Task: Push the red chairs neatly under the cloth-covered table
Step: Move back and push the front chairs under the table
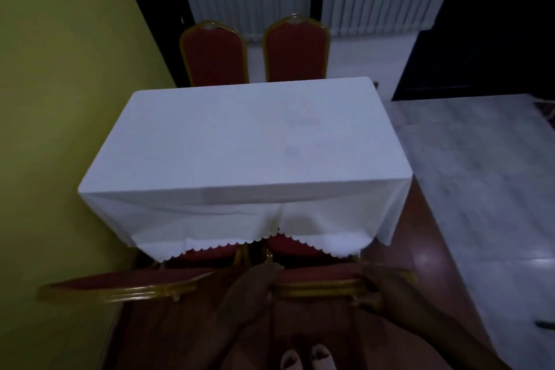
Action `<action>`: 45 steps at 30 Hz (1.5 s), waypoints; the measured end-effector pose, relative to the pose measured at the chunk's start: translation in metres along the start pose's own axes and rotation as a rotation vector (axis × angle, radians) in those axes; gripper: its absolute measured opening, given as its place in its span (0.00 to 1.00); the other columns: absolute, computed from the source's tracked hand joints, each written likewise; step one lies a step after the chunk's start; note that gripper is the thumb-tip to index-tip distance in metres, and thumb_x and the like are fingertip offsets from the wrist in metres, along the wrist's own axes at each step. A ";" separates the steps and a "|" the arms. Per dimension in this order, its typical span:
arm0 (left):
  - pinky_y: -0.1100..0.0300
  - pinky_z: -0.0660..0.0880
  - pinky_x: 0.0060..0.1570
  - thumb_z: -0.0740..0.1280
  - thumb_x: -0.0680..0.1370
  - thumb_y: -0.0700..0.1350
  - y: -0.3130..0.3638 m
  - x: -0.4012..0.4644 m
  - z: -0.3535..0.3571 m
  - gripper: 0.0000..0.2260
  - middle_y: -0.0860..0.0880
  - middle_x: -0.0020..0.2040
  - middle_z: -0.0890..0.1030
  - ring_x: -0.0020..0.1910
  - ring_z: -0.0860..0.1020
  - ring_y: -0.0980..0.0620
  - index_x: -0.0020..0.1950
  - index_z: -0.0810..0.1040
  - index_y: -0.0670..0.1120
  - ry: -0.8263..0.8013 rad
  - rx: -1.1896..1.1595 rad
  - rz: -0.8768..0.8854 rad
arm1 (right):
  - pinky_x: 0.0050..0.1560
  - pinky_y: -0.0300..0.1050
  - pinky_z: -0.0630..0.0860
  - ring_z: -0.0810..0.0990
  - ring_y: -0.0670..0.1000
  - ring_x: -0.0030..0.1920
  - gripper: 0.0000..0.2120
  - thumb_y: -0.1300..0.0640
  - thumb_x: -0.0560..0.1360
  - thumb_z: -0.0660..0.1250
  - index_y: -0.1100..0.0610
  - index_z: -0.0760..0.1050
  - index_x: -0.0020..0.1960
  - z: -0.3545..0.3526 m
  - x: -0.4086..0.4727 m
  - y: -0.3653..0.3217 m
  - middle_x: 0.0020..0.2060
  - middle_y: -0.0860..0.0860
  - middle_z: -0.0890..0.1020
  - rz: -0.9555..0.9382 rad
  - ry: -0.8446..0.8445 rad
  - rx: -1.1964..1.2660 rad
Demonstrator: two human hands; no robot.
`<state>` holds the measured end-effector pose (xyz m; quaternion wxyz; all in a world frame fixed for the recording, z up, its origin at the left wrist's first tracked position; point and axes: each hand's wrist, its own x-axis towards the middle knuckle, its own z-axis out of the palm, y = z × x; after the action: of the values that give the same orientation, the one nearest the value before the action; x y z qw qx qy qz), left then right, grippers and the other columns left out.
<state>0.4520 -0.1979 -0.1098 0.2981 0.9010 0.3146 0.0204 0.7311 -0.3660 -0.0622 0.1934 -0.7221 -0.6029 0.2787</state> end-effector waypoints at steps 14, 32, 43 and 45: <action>0.85 0.61 0.42 0.65 0.77 0.43 0.057 -0.010 -0.007 0.15 0.48 0.53 0.84 0.51 0.81 0.55 0.63 0.74 0.51 -0.065 0.076 -0.046 | 0.46 0.50 0.78 0.78 0.53 0.45 0.10 0.57 0.69 0.70 0.50 0.75 0.49 0.010 -0.018 0.037 0.46 0.53 0.80 0.110 0.230 -0.177; 0.59 0.76 0.52 0.68 0.74 0.45 0.063 -0.011 -0.006 0.18 0.55 0.56 0.82 0.54 0.79 0.55 0.63 0.75 0.56 0.008 0.110 -0.047 | 0.43 0.38 0.76 0.77 0.42 0.42 0.19 0.56 0.64 0.75 0.40 0.69 0.47 0.011 -0.017 0.047 0.44 0.44 0.80 0.034 0.236 -0.124; 0.65 0.75 0.54 0.68 0.75 0.43 0.057 -0.011 -0.002 0.16 0.53 0.56 0.82 0.53 0.79 0.60 0.63 0.76 0.54 0.022 0.046 -0.069 | 0.43 0.48 0.80 0.79 0.45 0.43 0.18 0.55 0.63 0.77 0.43 0.73 0.46 0.005 -0.019 0.043 0.43 0.45 0.81 0.027 0.192 -0.132; 0.67 0.70 0.55 0.70 0.74 0.47 0.052 -0.010 -0.003 0.19 0.53 0.59 0.81 0.57 0.77 0.58 0.64 0.75 0.53 0.045 0.052 -0.072 | 0.43 0.44 0.79 0.78 0.43 0.42 0.15 0.49 0.64 0.77 0.44 0.75 0.47 0.001 -0.016 0.025 0.42 0.44 0.81 -0.009 0.174 -0.117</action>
<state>0.4718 -0.2343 -0.0770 0.2678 0.8959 0.3537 0.0219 0.7479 -0.3872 -0.0755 0.2039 -0.7509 -0.6023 0.1784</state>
